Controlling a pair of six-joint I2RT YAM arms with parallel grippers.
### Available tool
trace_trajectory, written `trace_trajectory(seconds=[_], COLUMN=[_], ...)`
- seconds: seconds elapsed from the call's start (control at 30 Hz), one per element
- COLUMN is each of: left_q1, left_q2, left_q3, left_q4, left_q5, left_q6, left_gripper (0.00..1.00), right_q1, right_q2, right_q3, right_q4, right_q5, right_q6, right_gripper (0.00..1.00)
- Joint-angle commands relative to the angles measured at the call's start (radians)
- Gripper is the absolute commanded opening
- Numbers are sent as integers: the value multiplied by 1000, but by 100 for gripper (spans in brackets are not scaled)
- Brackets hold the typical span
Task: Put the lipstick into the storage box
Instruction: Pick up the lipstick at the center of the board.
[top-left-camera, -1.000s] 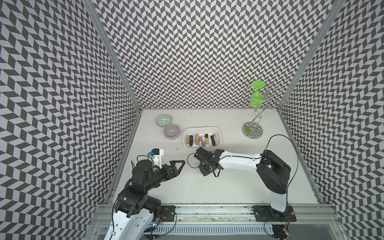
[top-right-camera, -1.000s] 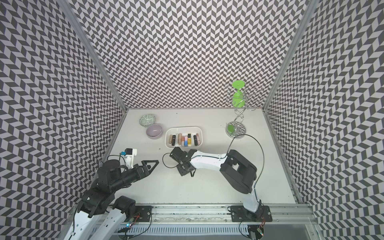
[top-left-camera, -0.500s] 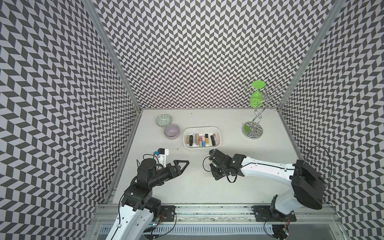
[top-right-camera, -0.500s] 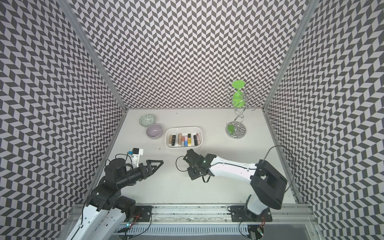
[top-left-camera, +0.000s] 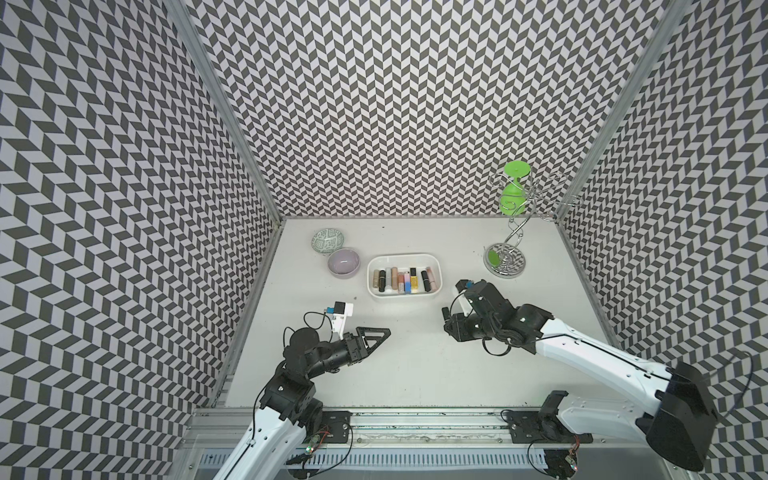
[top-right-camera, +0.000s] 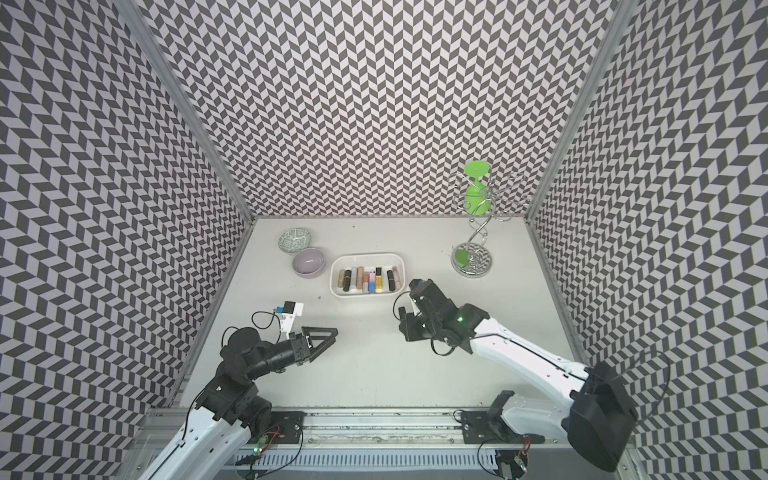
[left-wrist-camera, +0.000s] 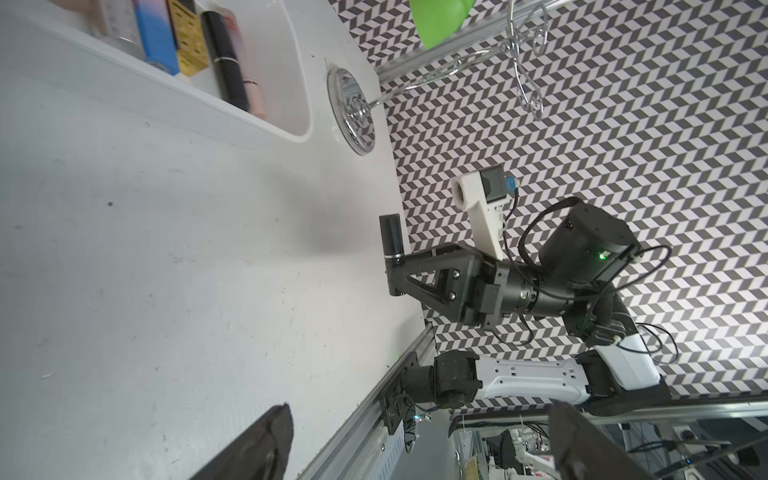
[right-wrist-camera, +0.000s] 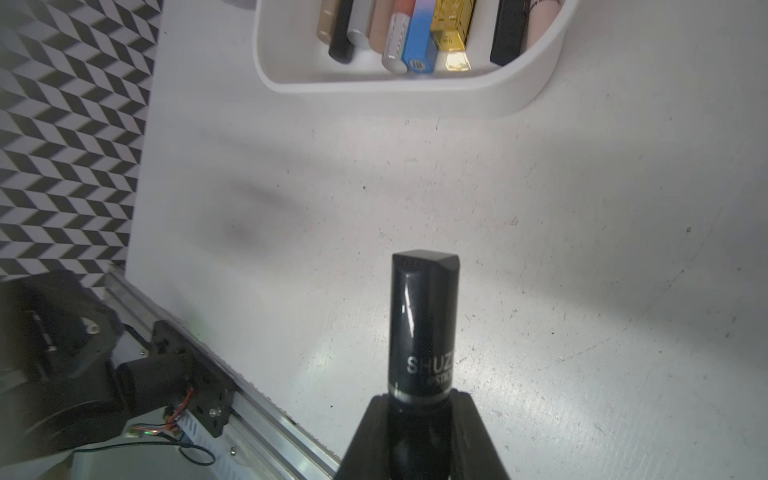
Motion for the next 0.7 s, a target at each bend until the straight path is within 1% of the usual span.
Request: trace_trajectory(seconds=[0.0, 0.13, 0.17, 0.23, 0.37, 0.47, 0.57, 0.67], left_q1=[-39, -75, -79, -87, -89, -90, -90, -90], left_q2=[26, 100, 149, 187, 256, 308, 356, 399], left_q3=[-8, 10, 20, 40, 82, 119, 184, 242], left_q4=[216, 316, 337, 364, 415, 483, 522, 551], left_q5=[17, 27, 31, 33, 40, 68, 95, 120], left_q6=[-60, -58, -53, -38, -17, -17, 0, 16], left_gripper=[99, 99, 99, 99, 99, 98, 97, 96], right_q1=[-27, -47, -50, -56, -63, -63, -62, -63], right_q2=[-55, -93, -101, -114, -135, -143, -137, -125], right_q3=[13, 48, 59, 77, 102, 101, 99, 100], right_q4=[64, 105, 121, 161, 282, 400, 510, 605], right_q5=[-86, -139, -156, -199, -342, -457, -543, -601], right_q6=[29, 46, 49, 57, 83, 129, 183, 232], right_gripper=[24, 24, 24, 24, 24, 25, 25, 25])
